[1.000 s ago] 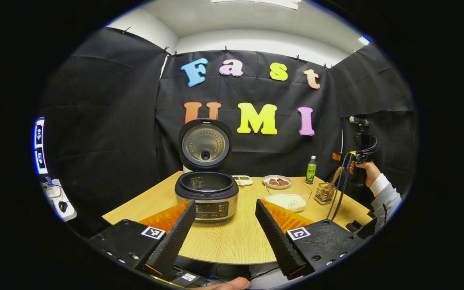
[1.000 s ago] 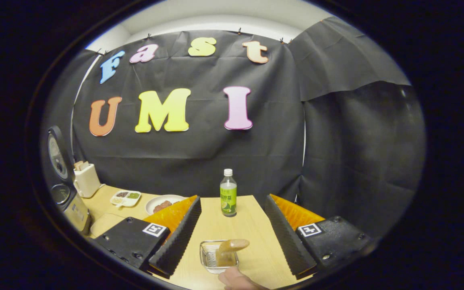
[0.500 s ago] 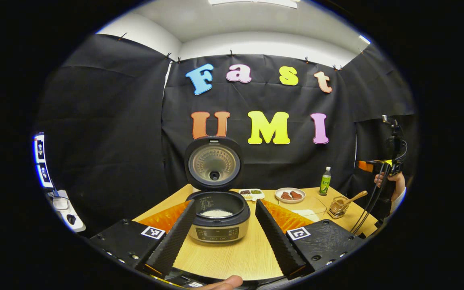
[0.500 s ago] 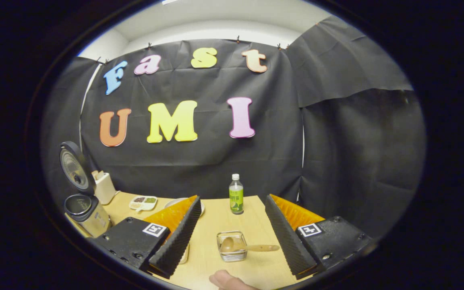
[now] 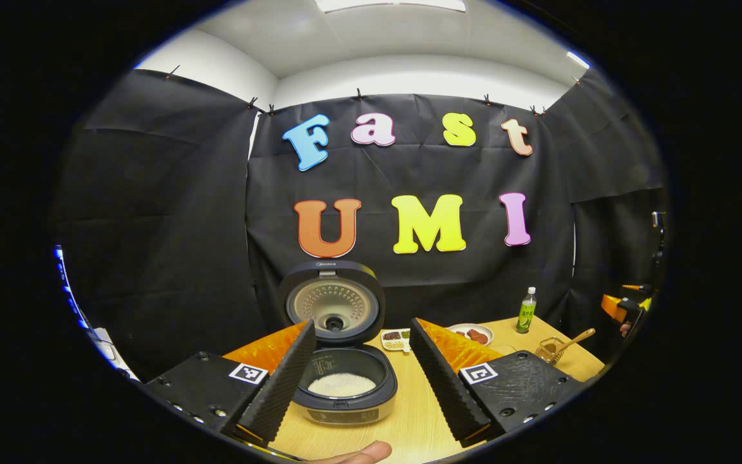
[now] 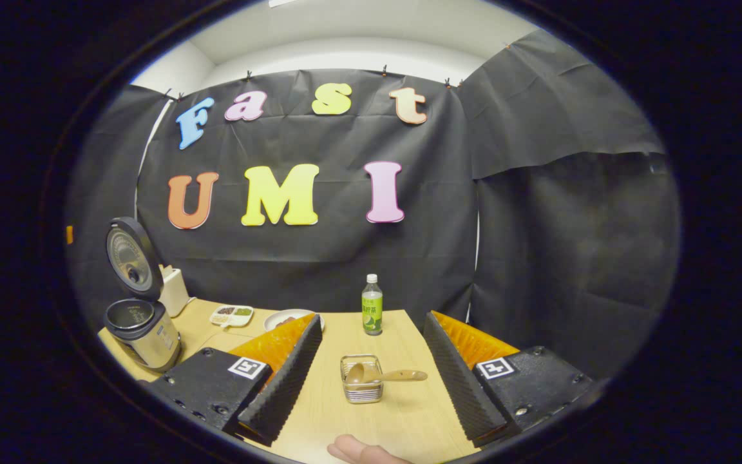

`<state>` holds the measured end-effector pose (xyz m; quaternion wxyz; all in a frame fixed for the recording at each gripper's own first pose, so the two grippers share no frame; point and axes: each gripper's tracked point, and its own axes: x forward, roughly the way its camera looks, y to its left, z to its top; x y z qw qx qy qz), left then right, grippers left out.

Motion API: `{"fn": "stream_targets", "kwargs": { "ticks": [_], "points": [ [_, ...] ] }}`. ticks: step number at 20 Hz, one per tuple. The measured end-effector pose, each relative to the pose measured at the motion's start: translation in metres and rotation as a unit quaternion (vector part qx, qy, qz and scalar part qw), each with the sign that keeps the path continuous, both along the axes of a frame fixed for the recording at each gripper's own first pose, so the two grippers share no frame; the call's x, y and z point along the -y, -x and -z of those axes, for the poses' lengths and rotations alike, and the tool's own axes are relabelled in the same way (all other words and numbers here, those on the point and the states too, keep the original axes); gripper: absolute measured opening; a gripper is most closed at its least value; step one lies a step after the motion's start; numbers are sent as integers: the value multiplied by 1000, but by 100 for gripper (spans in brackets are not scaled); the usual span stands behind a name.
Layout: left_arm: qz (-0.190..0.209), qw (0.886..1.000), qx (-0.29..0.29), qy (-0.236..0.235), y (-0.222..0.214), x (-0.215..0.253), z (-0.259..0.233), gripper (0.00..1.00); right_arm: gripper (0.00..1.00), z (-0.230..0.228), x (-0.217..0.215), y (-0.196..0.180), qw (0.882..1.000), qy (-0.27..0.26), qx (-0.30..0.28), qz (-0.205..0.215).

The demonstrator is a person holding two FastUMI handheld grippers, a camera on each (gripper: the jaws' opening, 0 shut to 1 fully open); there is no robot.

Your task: Close the left gripper, press the button to open the rice cooker; take a wooden spoon from the chopstick holder with the right hand, scoop a spoonful of rice and pour it into the rice cooker, then put the wooden spoon back into the chopstick holder.

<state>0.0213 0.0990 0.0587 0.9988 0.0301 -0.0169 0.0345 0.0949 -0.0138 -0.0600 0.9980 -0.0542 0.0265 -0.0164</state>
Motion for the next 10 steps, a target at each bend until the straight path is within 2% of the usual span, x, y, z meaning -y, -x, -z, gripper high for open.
{"fn": "stream_targets", "kwargs": {
  "ticks": [4, 7, 10],
  "points": [
    [6, 1000, 28, 10, -56, -3, -30, 93, 100, 9, 9, 10, 1000, 7, -2, -8],
    [-6, 999, 36, 13, -108, -17, -44, 93, 100, 6, 7, 21, 1000, 5, 10, -20],
    [-5, 998, 63, -6, -151, -22, -62, 93, 100, 1, 11, 25, 999, 11, 29, -22]
  ]
}}
